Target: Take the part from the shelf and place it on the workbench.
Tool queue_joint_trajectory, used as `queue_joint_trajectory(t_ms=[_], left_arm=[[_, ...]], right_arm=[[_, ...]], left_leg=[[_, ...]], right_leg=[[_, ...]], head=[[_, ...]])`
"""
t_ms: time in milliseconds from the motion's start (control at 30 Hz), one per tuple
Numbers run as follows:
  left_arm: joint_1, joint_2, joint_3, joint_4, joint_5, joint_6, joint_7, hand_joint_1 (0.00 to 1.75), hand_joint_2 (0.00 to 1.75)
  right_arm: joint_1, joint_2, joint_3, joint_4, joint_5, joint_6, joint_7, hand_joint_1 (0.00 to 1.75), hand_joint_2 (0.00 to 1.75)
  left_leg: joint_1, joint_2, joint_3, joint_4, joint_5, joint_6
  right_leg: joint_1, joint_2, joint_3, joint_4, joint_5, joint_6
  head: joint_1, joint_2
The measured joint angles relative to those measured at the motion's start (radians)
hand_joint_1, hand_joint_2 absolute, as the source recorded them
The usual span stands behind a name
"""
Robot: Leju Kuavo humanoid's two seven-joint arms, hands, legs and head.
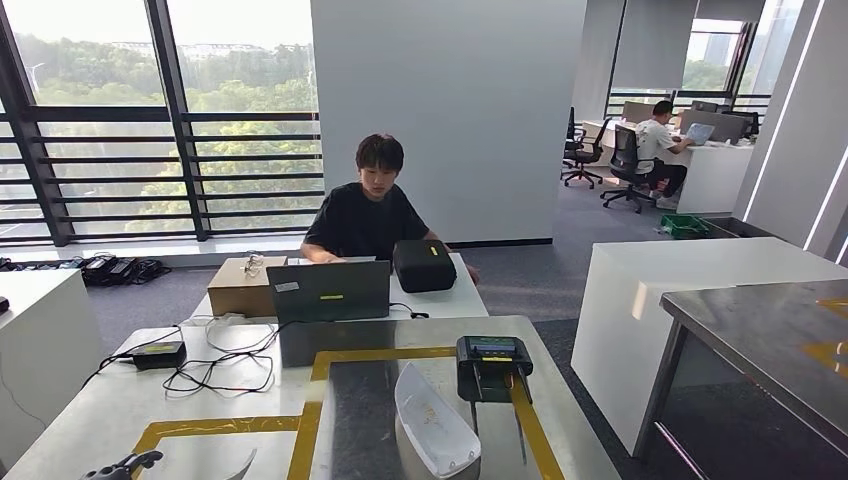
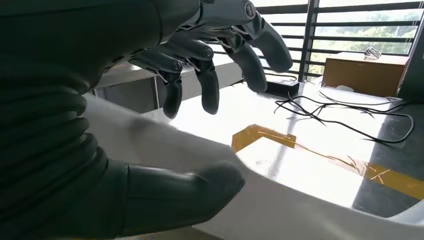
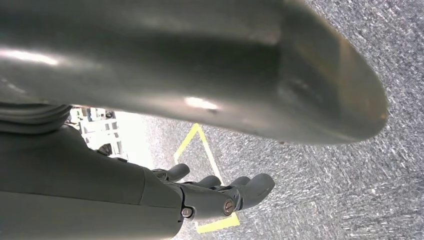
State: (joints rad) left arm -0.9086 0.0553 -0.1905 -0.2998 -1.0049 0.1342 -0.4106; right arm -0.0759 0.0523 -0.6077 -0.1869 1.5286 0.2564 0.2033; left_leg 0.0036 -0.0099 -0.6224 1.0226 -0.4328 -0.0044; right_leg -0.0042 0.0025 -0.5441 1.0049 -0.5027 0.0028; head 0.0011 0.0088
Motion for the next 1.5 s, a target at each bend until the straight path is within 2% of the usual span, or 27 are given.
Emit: queue_joint_trajectory(t_ms=[33,967,1133,1333,1400,1500], left_arm=[[0.0,0.0,0.004,0.0,0.002,-0.001,-0.002,0.0,0.0],[0.01,0.0,0.035,0.0,0.017,-0.046,-0.029,0.0,0.0],[0.019,0.0,0.039,0.0,0.02,-0.053,-0.025,0.0,0.0],[0.02,0.0,0.042,0.0,0.02,-0.052,-0.024,0.0,0.0],[0.021,0.0,0.043,0.0,0.019,-0.051,-0.025,0.0,0.0],[0.021,-0.001,0.043,-0.001,0.018,-0.048,-0.028,0.0,0.0]], right_arm=[[0.0,0.0,0.0,0.0,0.0,0.0,0.0,0.0,0.0],[0.0,0.0,0.0,0.0,0.002,-0.006,0.0,0.0,0.0],[0.0,0.0,0.0,0.0,0.002,-0.014,0.0,0.0,0.0],[0.0,0.001,0.0,0.0,0.002,-0.018,-0.006,0.0,0.0],[-0.001,0.001,0.0,0.0,0.002,-0.02,-0.009,0.0,0.0],[-0.002,0.0,0.0,0.0,0.002,-0.021,-0.01,0.0,0.0]], left_leg=[[0.0,0.0,0.0,0.0,0.0,0.0],[0.0,0.0,0.0,0.0,0.0,0.0],[-0.003,0.0,0.0,0.001,-0.001,0.001],[-0.01,-0.001,0.0,0.005,-0.005,0.01],[-0.007,0.0,0.003,-0.002,-0.001,0.016],[0.003,0.004,0.01,-0.016,0.009,0.026]], right_leg=[[0.0,0.0,0.0,0.0,0.0,0.0],[0.0,0.0,0.0,0.0,0.0,0.0],[-0.004,0.0,0.001,-0.001,0.0,0.001],[-0.01,0.0,0.003,-0.002,-0.001,0.01],[-0.01,0.0,0.004,-0.001,-0.003,0.016],[-0.008,0.001,-0.004,0.022,-0.026,0.02]], head=[[0.0,0.0],[0.0,0.0],[0.0,0.0],[-0.001,0.0],[-0.001,0.0],[0.001,0.0]])
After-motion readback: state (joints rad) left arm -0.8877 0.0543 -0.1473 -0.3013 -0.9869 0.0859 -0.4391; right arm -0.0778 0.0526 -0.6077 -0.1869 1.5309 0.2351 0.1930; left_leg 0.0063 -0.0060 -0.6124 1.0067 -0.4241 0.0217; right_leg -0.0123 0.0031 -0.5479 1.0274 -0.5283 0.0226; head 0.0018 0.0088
